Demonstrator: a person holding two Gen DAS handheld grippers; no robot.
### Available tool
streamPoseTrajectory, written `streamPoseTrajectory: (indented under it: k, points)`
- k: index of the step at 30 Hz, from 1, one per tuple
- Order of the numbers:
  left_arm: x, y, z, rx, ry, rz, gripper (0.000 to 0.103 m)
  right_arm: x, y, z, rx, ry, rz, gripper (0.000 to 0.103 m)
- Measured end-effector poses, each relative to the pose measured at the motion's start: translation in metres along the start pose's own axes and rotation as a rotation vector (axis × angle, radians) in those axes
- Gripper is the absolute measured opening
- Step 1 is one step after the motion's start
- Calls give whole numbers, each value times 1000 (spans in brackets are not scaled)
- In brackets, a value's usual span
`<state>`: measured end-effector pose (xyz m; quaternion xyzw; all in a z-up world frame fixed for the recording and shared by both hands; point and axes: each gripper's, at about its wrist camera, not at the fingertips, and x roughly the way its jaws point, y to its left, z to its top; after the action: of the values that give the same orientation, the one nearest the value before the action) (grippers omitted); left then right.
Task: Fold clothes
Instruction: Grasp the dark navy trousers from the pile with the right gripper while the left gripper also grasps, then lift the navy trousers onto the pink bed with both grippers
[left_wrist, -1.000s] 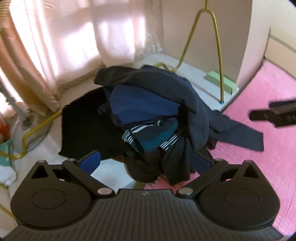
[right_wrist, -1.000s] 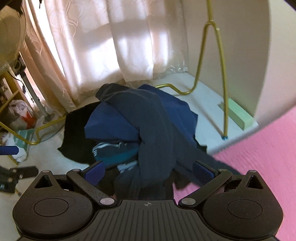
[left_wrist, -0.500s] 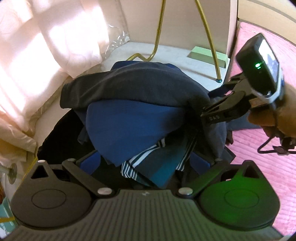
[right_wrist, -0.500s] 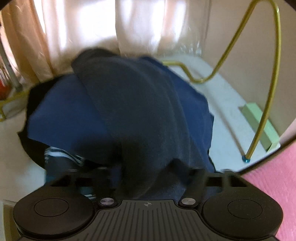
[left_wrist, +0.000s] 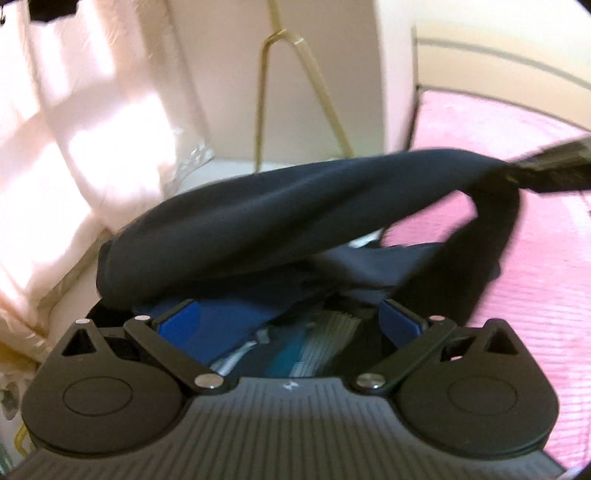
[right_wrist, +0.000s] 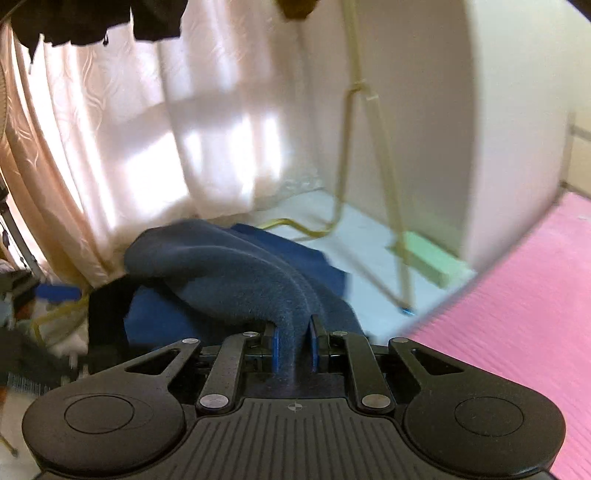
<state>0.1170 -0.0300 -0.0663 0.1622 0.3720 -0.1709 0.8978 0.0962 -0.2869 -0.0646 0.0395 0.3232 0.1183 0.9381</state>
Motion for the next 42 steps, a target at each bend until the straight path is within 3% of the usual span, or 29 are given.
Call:
streamPoseTrajectory:
  k: [6, 11, 13, 14, 15, 18, 22, 29, 36, 38, 40, 41, 42]
  points:
    - [-50, -82, -13, 49, -94, -83, 101, -152, -85, -111, 148, 65, -294, 13]
    - [-68, -176, -40, 85, -20, -204, 101, -257, -164, -209, 248, 227, -621, 16]
    - [-70, -203, -44, 113, 3, -247, 101, -281, -193, -245, 301, 318, -707, 34]
    - [-71, -216, -46, 128, 13, -267, 101, -290, -198, -260, 309, 340, -744, 53]
    - [-71, -229, -47, 153, 23, -288, 101, -298, -199, -270, 321, 342, -747, 69]
    - [-68, -264, -55, 282, 32, -324, 101, -315, -193, -294, 373, 347, -736, 70]
    - [-49, -290, -69, 493, 23, -333, 101, -296, -160, -310, 417, 363, -618, 70]
    - [30, -301, -114, 767, 41, -376, 99, -202, -102, -334, 302, 453, -409, 70]
    - [120, -300, -164, 953, 36, -486, 82, -96, -72, -370, 76, 514, -306, 70]
    - [139, -301, -175, 1021, 20, -508, 68, -76, -66, -378, 14, 524, -301, 70]
    - [150, -301, -178, 1082, 33, -532, 16, -63, -62, -382, -42, 532, -308, 70]
    - [149, -298, -169, 1064, 63, -554, 9, -57, -60, -384, -70, 536, -311, 74]
    - [145, -295, -156, 1022, 98, -583, 8, -51, -58, -385, -97, 538, -315, 89]
